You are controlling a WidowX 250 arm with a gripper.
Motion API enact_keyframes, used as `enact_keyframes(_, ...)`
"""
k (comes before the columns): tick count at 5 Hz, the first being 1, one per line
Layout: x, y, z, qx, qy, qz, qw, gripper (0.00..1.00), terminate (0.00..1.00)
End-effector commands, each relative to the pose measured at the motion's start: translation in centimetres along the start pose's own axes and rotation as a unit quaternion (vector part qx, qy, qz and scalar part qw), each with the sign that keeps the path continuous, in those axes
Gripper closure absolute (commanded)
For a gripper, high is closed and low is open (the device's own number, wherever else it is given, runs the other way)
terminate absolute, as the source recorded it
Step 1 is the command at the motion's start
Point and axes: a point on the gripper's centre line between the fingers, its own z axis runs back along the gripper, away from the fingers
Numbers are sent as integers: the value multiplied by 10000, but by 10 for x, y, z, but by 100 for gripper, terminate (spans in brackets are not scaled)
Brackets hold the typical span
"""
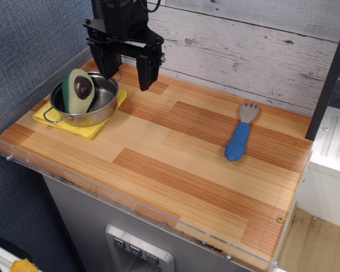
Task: Move the avocado to the front right corner of the table.
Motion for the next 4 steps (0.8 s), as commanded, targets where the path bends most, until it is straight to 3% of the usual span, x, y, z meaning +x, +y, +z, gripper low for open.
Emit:
enact_keyframes(1,0,0,0,0,0,0,10000,0,0)
enact_keyframes(3,-11,46,5,388,-77,3,9992,0,0)
enact_keyframes(4,-18,66,18,642,-267,-72,9976,0,0)
